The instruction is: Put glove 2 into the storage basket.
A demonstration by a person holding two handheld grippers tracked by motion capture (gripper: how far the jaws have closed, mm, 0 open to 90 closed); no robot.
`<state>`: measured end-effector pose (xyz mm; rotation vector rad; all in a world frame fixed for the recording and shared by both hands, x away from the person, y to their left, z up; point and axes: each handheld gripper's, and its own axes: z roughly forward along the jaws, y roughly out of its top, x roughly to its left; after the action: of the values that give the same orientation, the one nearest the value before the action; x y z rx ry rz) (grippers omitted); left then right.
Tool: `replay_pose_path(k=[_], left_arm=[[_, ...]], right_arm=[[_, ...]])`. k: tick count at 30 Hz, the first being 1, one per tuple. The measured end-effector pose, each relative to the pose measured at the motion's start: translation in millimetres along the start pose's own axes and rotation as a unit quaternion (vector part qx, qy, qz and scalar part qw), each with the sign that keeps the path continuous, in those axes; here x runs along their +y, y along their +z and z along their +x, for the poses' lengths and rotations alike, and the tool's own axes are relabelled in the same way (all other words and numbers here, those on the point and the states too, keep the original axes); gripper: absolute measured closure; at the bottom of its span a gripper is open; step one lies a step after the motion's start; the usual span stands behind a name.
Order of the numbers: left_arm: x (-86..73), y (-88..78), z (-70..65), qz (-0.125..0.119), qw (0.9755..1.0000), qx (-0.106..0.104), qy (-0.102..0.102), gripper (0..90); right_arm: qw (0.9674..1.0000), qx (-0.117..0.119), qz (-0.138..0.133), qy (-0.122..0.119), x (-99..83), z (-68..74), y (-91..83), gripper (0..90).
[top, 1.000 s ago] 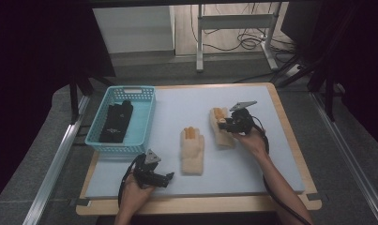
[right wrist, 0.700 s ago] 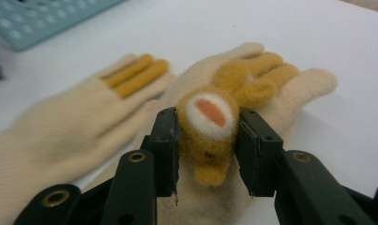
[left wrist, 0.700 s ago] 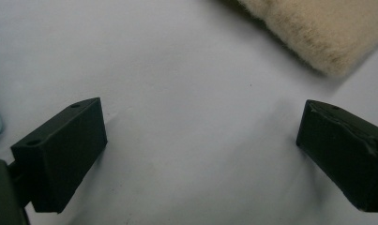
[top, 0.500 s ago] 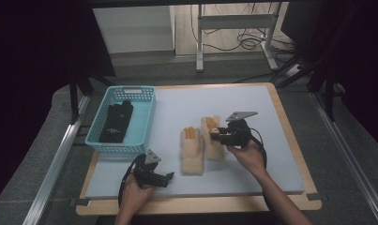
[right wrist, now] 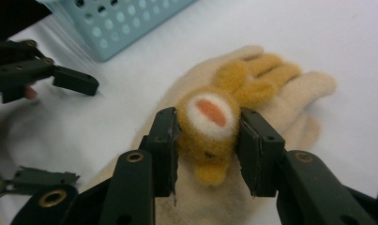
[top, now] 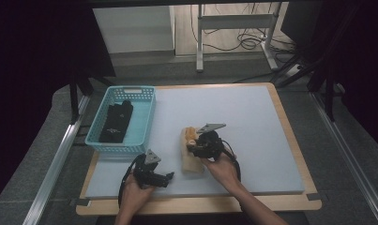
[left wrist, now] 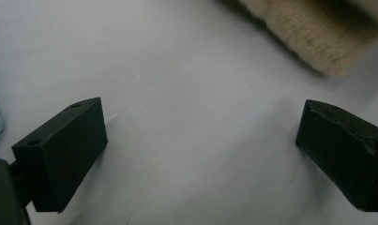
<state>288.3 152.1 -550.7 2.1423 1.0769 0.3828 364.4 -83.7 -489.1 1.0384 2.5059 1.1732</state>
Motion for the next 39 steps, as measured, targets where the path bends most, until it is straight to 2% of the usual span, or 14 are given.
replay_pose_path(k=[2,3,4,6,9,11,14,16,18,19,22,25,29,39], left_arm=[[0.0,0.0,0.0,0.000,1.0000,0.000,0.000,2.6],[0.0,-0.1,0.0,0.000,1.0000,0.001,0.000,2.6],[0.0,-0.2,0.0,0.001,1.0000,0.000,0.000,2.6],[0.0,-0.2,0.1,0.001,1.0000,0.000,0.001,2.6],[0.0,-0.1,0.2,0.001,1.0000,0.000,0.001,2.6],[0.0,-0.2,0.2,0.001,1.0000,0.000,0.001,2.6],[0.0,-0.2,0.2,0.001,1.0000,0.000,0.001,2.6],[0.0,-0.1,0.1,0.001,1.0000,0.000,0.000,2.6],[0.0,0.0,-0.1,0.000,1.0000,0.000,-0.001,2.6],[0.0,0.0,-0.1,0.000,1.0000,0.000,-0.001,2.6],[0.0,0.0,0.0,0.000,1.0000,0.000,-0.001,2.6],[0.0,0.0,0.0,0.000,1.0000,0.000,-0.001,2.6],[0.0,0.0,0.0,0.000,1.0000,0.000,-0.001,2.7],[-2.9,-3.7,-0.4,0.002,1.0000,-0.002,0.004,2.8]], right_arm=[[1.0000,0.001,0.000,0.002,-2.4,0.0,4.1,55.4],[1.0000,-0.002,-0.002,0.002,-5.0,0.3,8.1,51.2],[1.0000,-0.007,0.000,0.001,-8.5,0.1,13.4,41.1],[1.0000,-0.006,-0.001,0.003,-8.9,-0.6,13.2,38.3],[0.9999,0.006,-0.013,0.006,-6.1,-5.2,3.6,33.1],[0.9997,0.003,-0.021,-0.015,-4.3,-13.6,-13.1,33.7],[0.9994,-0.004,-0.018,-0.029,-7.4,-22.2,-21.6,40.9],[0.9992,-0.006,-0.006,-0.038,-19.5,-35.1,-27.4,58.9],[0.9993,0.009,-0.001,-0.035,-29.9,-41.8,-27.8,71.4],[0.9993,0.009,-0.001,-0.035,-29.9,-41.8,-27.8,71.4],[0.9989,0.032,0.012,-0.033,-44.1,-44.8,-24.6,83.6],[0.9969,0.058,0.028,-0.044,-55.5,-38.4,-16.4,86.8],[0.9956,0.056,0.036,-0.066,-56.9,-25.1,-8.1,87.0],[0.9940,0.071,0.033,-0.076,-48.5,-5.7,9.8,85.8]])
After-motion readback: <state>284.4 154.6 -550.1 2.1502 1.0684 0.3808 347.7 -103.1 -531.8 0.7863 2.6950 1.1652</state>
